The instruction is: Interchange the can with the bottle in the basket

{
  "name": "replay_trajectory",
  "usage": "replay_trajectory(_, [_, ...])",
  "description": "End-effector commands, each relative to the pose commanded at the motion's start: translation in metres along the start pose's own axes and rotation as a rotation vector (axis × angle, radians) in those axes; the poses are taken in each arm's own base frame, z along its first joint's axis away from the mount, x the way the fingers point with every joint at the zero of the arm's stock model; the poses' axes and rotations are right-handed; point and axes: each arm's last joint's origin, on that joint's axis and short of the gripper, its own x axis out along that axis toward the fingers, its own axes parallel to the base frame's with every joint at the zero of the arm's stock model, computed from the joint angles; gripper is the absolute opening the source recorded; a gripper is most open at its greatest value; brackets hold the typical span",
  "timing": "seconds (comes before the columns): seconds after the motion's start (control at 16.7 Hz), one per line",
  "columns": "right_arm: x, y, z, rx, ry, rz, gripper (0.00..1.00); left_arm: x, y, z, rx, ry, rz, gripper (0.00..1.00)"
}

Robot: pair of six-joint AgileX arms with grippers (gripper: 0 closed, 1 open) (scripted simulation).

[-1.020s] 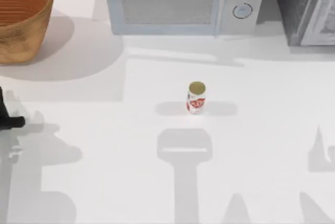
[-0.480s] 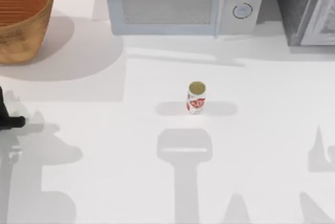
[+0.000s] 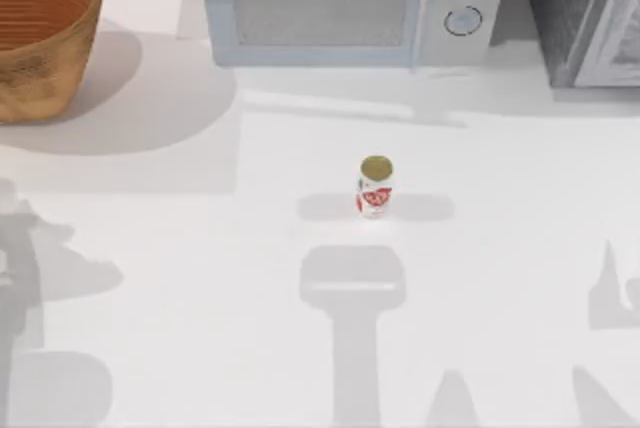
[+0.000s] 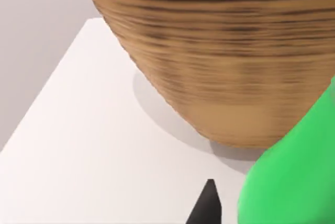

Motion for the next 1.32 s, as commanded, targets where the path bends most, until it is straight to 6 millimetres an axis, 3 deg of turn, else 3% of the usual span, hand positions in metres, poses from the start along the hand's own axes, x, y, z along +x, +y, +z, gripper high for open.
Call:
replay_trajectory(0.3, [0.000,0.000,0.000,0.000,0.000,0.000,1.00,0.012,0.029,0.044,0.044,-0.028,0.047,0.00])
replay_trajectory(0.66, [0.000,0.000,0.000,0.000,0.000,0.000,1.00,0.024,0.051,0.105,0.079,-0.076,0.065,0.00])
replay_trajectory(1.02, [0.000,0.000,0.000,0.000,0.000,0.000,1.00,0.044,0.043,0.146,0.021,-0.037,-0.013,0.00])
replay_trajectory(1.32, [0.000,0.000,0.000,0.000,0.000,0.000,1.00,0.064,0.025,0.209,-0.031,-0.034,-0.086,0.00])
